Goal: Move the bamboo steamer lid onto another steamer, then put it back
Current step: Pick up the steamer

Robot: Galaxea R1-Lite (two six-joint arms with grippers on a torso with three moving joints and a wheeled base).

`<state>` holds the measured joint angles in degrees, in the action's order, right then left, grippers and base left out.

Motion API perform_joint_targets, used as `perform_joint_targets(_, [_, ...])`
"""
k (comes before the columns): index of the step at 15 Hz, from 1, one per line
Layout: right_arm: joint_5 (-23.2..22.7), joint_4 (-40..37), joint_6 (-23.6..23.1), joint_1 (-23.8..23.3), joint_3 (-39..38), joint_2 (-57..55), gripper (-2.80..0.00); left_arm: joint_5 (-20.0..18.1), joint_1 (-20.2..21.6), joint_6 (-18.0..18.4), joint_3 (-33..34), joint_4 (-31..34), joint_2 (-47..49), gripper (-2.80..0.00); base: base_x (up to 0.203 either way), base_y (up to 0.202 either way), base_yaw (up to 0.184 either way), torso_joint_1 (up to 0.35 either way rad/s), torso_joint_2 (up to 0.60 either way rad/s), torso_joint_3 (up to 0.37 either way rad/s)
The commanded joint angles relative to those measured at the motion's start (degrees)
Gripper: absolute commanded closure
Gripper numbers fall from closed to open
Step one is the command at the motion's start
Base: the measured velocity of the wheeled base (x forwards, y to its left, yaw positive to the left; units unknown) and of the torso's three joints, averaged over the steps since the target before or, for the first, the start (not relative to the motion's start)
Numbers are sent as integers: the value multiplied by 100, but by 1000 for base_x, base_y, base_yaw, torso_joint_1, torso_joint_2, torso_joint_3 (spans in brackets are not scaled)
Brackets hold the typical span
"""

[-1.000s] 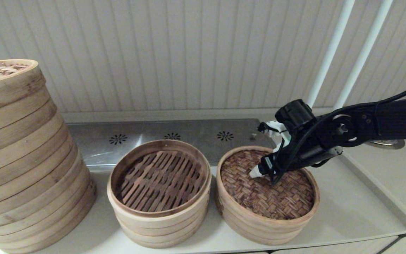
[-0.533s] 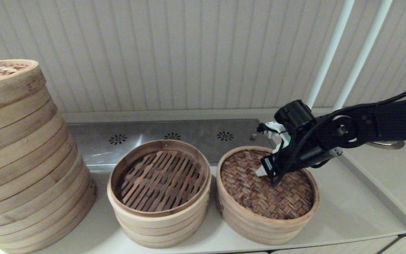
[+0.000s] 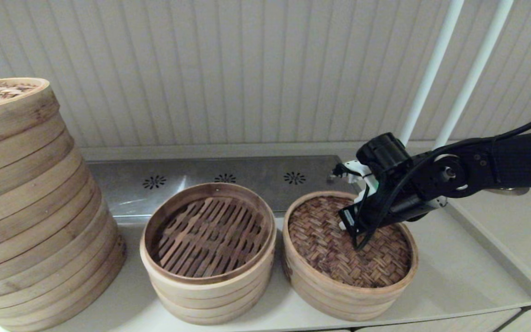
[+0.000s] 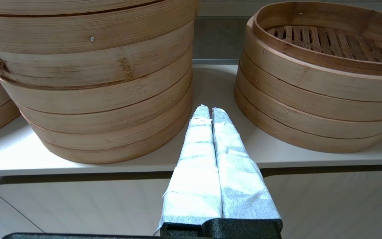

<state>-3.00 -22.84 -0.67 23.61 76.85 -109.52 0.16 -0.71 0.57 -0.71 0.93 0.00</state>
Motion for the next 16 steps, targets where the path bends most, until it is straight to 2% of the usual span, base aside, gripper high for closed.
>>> perform_joint_targets(1, [-8,-19,-4,9,14,53,0,2,0,3,0,4,9,0,0,0,0,0,0,0])
perform_joint_targets(6, [1,361,32,3,-121,308,0,2,0,-5,0,4,9,0,0,0,0,0,0,0])
perform_joint_targets(16, [28,368,-12,3,-199,519,0,2,0,-4,0,-5,9,0,0,0,0,0,0,0])
